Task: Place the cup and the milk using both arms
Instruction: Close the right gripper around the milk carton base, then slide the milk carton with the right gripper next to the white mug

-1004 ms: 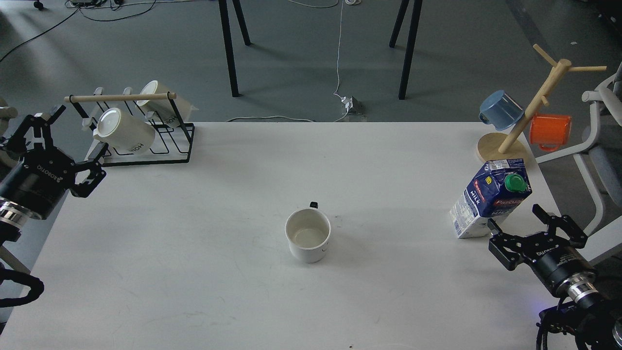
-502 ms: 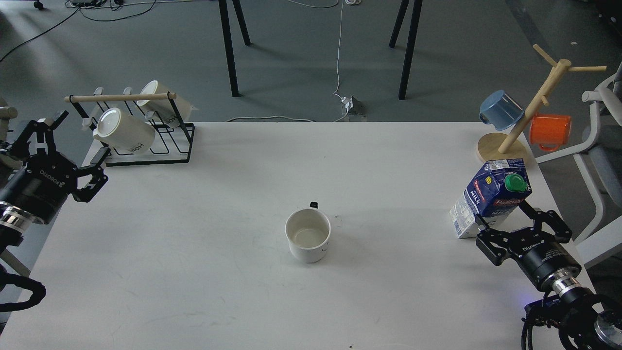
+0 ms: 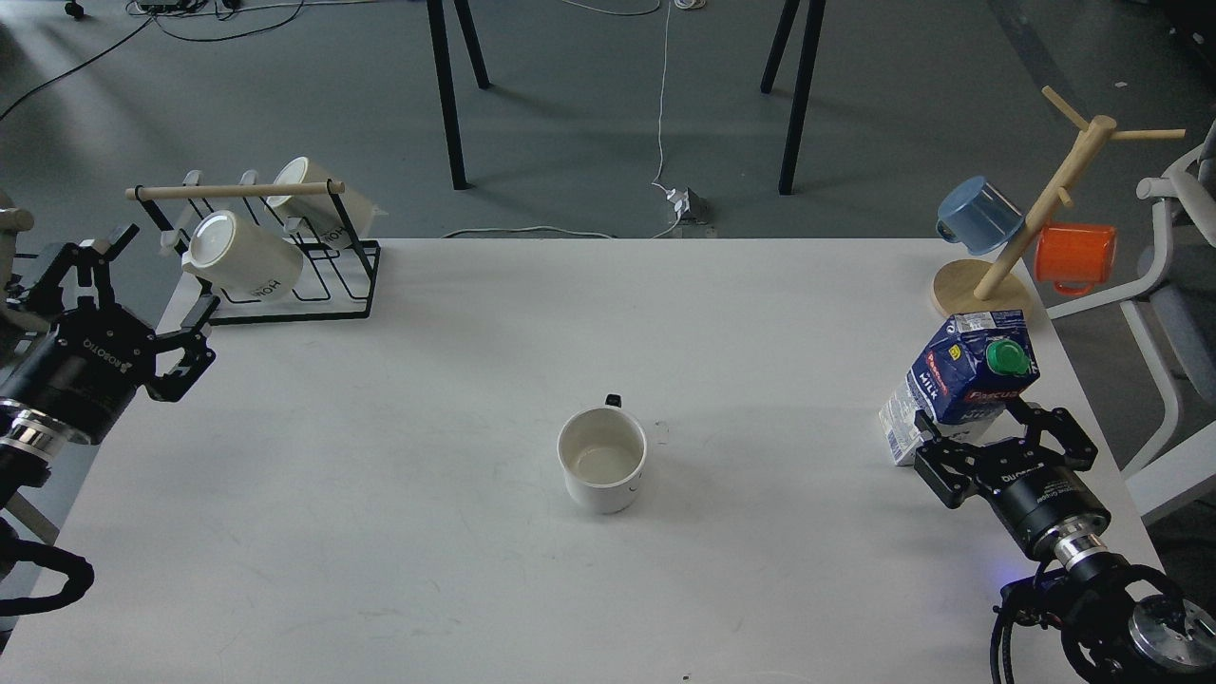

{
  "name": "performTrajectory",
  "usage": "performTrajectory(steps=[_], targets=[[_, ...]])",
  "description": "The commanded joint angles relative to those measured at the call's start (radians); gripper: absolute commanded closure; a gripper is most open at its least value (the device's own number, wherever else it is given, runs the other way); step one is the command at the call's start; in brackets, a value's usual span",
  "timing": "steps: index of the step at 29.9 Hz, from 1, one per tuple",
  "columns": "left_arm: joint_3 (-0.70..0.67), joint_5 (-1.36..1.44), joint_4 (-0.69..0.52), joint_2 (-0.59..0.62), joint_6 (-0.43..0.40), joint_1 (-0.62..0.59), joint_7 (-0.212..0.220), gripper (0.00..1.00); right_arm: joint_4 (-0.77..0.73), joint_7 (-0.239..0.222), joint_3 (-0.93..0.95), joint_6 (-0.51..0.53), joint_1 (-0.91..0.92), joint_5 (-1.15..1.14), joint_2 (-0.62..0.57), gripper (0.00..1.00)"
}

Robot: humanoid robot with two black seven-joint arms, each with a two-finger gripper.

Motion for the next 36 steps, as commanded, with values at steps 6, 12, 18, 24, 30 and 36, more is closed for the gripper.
performTrajectory(steps=[6, 12, 18, 24, 30, 36], targets=[[0.001, 0.0, 0.002, -0.005, 0.0, 0.005, 0.0, 0.01, -0.012, 0.0, 0.002, 0.0, 0.007, -0.016, 0.015, 0.1], [0.001, 0.0, 0.004, -0.011, 0.0, 0.005, 0.0, 0.01, -0.011, 0.0, 0.002, 0.0, 0.003, -0.017, 0.015, 0.49], [0.001, 0.0, 0.01, -0.011, 0.0, 0.005, 0.0, 0.01, -0.005, -0.002, 0.002, 0.0, -0.002, -0.023, 0.015, 0.57], [0.001, 0.0, 0.016, -0.019, 0.0, 0.006, 0.0, 0.01, 0.011, -0.003, 0.002, 0.0, 0.004, -0.031, 0.023, 0.57], [0.001, 0.001, 0.016, -0.018, 0.0, 0.02, 0.0, 0.01, 0.123, -0.005, -0.002, 0.0, 0.006, -0.078, 0.038, 0.57], [0.001, 0.002, 0.021, -0.018, 0.0, 0.022, 0.0, 0.01, 0.187, -0.003, -0.012, 0.0, 0.008, -0.206, 0.145, 0.57]])
